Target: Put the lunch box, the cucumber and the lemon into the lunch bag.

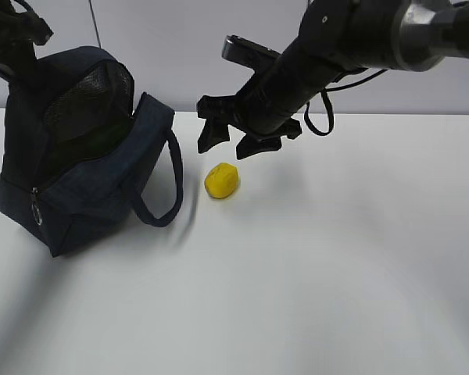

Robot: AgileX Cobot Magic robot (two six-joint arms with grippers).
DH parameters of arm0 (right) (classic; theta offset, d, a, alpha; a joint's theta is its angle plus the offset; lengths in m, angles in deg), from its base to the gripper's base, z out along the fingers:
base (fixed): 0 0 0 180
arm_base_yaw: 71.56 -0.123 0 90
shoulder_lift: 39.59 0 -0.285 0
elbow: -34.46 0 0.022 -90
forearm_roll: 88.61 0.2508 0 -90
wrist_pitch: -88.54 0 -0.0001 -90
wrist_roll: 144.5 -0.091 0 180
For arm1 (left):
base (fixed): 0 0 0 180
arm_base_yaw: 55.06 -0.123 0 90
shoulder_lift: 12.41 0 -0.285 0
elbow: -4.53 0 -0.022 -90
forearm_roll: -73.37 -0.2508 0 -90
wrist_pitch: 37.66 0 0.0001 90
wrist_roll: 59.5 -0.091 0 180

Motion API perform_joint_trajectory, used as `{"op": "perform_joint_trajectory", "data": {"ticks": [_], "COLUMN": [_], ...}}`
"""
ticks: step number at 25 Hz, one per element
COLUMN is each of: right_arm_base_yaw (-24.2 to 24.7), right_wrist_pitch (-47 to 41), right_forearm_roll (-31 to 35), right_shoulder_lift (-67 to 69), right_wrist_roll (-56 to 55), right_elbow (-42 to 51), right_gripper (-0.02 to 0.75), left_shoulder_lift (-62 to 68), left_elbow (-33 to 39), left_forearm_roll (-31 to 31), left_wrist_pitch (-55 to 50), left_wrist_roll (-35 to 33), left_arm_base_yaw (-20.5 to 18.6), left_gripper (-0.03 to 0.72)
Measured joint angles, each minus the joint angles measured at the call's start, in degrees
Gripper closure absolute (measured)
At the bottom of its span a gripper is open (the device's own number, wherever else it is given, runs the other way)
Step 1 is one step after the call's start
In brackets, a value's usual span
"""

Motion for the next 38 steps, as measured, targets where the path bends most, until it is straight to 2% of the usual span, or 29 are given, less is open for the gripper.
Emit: {"op": "perform_joint_trajectory", "data": {"ticks": [6,12,22,28,38], "right_arm_base_yaw": [0.0,0.0,0.0,0.0,0.0], "right_wrist_pitch": [-0.1,0.7,4.3,7.4,11.5], "right_forearm_roll": [0.7,-2.7,-3.4,0.0,0.5], "right_shoulder_lift": [1.5,2.4,5.7,7.7,8.1], "right_wrist_roll": [-1.4,-7.3,-12.4,-12.7,-14.4], "right_elbow": [0.0,0.0,0.0,0.0,-0.1], "right_gripper": [0.208,0.207,0.207,0.207,0.207], "left_shoulder_lift": [0.0,0.0,0.5,0.5,0.5], "left_elbow": [0.0,0.0,0.0,0.0,0.0], "left_forearm_roll": [0.0,0.0,0.7,1.0,1.4], "left_wrist_pitch": [0.0,0.0,0.0,0.0,0.0], "left_wrist_roll": [0.0,0.0,-0.6,-0.9,-1.3], "left_arm_base_yaw": [0.0,0.0,0.0,0.0,0.0], "left_gripper": [0.684,0.684,0.684,0.684,0.684]}}
